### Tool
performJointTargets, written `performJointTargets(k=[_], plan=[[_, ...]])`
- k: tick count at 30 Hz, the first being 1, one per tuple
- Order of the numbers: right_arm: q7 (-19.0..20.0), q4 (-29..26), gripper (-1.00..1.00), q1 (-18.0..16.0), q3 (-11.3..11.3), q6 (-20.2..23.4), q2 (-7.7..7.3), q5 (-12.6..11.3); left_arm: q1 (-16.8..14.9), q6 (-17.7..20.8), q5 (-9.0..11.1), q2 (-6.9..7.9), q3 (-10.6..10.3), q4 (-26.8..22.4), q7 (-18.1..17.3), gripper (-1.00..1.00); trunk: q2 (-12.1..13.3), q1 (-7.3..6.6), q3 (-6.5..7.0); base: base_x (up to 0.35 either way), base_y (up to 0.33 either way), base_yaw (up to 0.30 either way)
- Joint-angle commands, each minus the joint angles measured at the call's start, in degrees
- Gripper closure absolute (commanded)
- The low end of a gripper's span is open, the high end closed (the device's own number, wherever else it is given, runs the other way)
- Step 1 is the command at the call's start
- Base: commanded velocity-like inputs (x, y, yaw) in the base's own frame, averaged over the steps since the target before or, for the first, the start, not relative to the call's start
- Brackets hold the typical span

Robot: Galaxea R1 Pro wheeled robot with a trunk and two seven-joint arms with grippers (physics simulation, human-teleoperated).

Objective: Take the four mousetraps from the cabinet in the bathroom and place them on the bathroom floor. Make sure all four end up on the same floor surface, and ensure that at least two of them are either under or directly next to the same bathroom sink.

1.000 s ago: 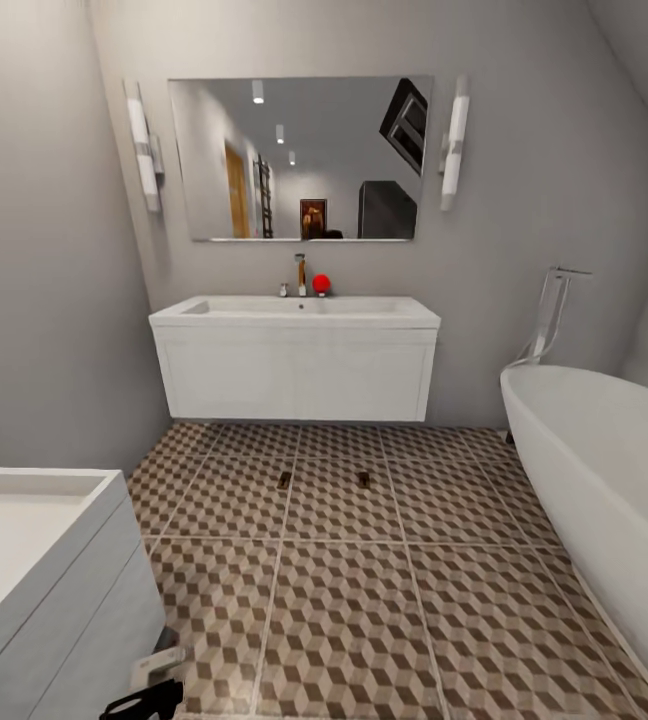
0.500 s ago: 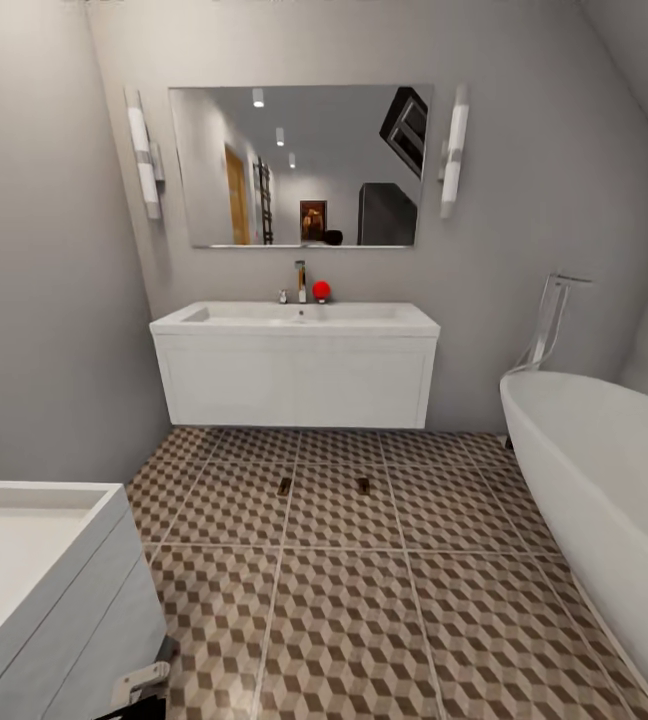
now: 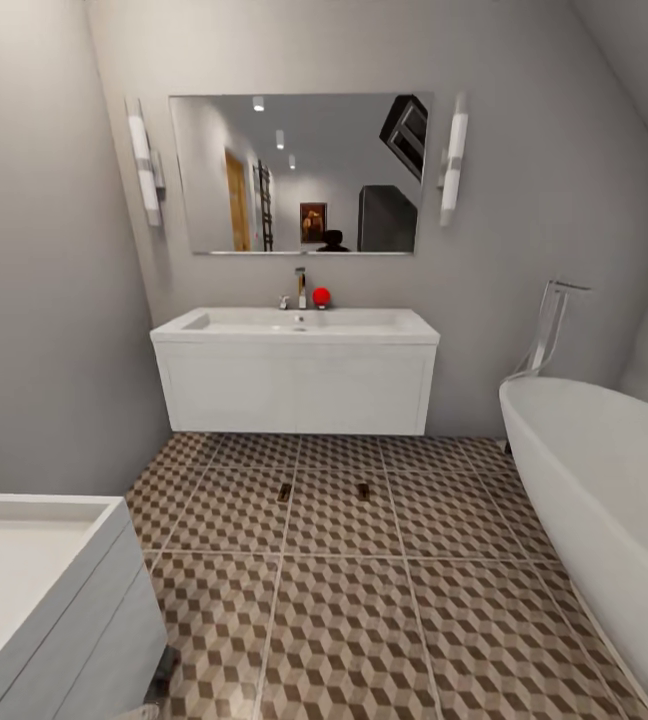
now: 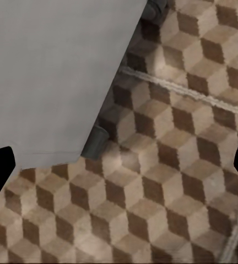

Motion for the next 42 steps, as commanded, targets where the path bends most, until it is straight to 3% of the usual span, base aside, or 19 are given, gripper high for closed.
performJointTargets(k=[1,25,42], plan=[[-0.1,0.2,-1.0,0.2,-0.4,-0.4,0.01,0.3,0.3,-0.2,0.1,0.0,0.4,0.0,0.0,-1.0,0.4,-0.24,0.13,0.0,0.0,0.0],[0.1,0.2,-1.0,8.1,-0.4,-0.3,0.27,0.2,6.1,-0.2,0.0,-0.15,0.3,0.0,-0.1,-1.0,10.0,-5.51,4.44,0.0,0.0,0.0],[0.3,0.2,-1.0,13.1,-0.4,-0.4,3.05,0.3,10.6,-0.2,0.0,-0.25,0.4,0.0,-0.3,-1.0,16.8,-9.24,7.49,0.0,0.0,0.0]])
